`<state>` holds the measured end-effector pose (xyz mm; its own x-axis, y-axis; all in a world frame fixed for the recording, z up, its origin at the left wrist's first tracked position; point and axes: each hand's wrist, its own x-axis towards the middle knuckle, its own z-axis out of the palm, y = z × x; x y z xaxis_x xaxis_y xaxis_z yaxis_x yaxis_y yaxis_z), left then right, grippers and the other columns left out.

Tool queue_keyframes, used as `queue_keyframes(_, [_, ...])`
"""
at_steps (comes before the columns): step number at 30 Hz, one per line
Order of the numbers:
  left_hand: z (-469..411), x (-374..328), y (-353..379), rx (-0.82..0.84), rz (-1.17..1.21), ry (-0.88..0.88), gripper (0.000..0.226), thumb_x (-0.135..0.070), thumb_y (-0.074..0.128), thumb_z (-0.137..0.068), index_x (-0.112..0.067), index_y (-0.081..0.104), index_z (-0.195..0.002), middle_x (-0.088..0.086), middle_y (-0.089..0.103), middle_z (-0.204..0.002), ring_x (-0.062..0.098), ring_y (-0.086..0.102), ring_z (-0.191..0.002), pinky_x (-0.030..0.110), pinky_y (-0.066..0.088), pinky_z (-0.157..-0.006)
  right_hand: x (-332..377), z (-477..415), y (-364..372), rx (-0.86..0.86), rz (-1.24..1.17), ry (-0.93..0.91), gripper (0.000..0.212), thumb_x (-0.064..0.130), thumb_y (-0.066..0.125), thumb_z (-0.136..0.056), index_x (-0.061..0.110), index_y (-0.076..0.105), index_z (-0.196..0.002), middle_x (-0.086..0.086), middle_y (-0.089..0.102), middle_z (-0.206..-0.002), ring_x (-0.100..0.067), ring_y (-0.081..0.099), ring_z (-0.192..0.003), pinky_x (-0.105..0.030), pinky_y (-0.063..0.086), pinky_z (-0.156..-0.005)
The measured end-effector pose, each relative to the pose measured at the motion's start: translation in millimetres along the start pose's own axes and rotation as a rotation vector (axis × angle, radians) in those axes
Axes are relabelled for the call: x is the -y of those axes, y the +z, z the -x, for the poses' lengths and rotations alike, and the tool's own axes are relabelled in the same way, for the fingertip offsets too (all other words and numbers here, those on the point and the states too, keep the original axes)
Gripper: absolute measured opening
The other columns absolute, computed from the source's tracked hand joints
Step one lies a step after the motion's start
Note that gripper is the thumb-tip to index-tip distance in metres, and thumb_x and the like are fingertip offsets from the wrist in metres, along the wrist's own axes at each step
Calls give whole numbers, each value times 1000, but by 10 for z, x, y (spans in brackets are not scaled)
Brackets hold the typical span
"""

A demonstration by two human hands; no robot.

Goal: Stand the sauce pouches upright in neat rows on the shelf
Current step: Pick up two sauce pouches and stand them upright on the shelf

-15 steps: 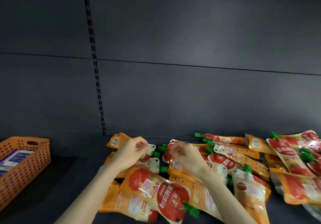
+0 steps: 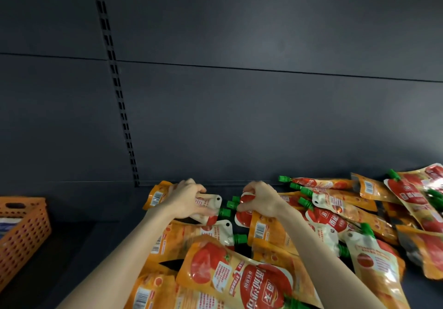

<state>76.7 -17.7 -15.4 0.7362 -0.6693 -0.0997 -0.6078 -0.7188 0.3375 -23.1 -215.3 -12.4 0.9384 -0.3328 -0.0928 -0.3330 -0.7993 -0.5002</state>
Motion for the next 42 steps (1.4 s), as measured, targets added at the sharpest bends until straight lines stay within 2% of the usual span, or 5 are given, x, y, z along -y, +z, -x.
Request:
queue_keyframes(10, [-79, 82, -115, -291, 378, 97, 42, -58, 72, -67, -29, 45, -81, -12, 61, -77, 14, 59, -79, 42, 40, -90, -1, -65, -184, -63, -220, -142, 19, 28, 71, -81, 20, 59, -94, 2, 61, -100, -16, 58, -96, -21, 45, -69])
queue_keyframes(22, [-57, -350, -376, -349, 1179, 188, 61, -54, 50, -79, -50, 31, -136, -12, 45, -134, 1, 50, -117, 20, 44, -88, 403, -102, -553, -401, -923, -274, 14, 16, 70, -82, 19, 61, -91, -3, 67, -94, -15, 66, -85, -25, 56, -66])
queue_keyframes(28, [-71, -422, -364, -342, 1130, 175, 68, -45, 67, -77, -40, 28, -133, -21, 44, -121, -19, 48, -99, 2, 41, -72, 516, -91, -394, -369, -937, -367, 10, 13, 61, -88, 16, 63, -98, 2, 70, -90, -4, 68, -78, -17, 55, -65])
queue_keyframes(33, [-43, -406, -407, -320, 1060, 123, 81, -48, 64, -75, -35, 22, -144, -2, 42, -137, 6, 48, -119, 15, 40, -85, 457, -61, -342, -263, -955, -318, 18, 20, 62, -88, 17, 60, -106, -3, 69, -98, -12, 69, -85, -22, 57, -67])
queue_keyframes(42, [72, -211, -366, -533, 1029, 51, 16, -28, 54, -92, -29, 56, -108, -10, 66, -100, 7, 63, -96, 19, 49, -73, 503, -76, -277, -258, -804, -232, 36, 17, 72, -80, 21, 53, -110, 5, 64, -101, -8, 64, -92, -21, 54, -76])
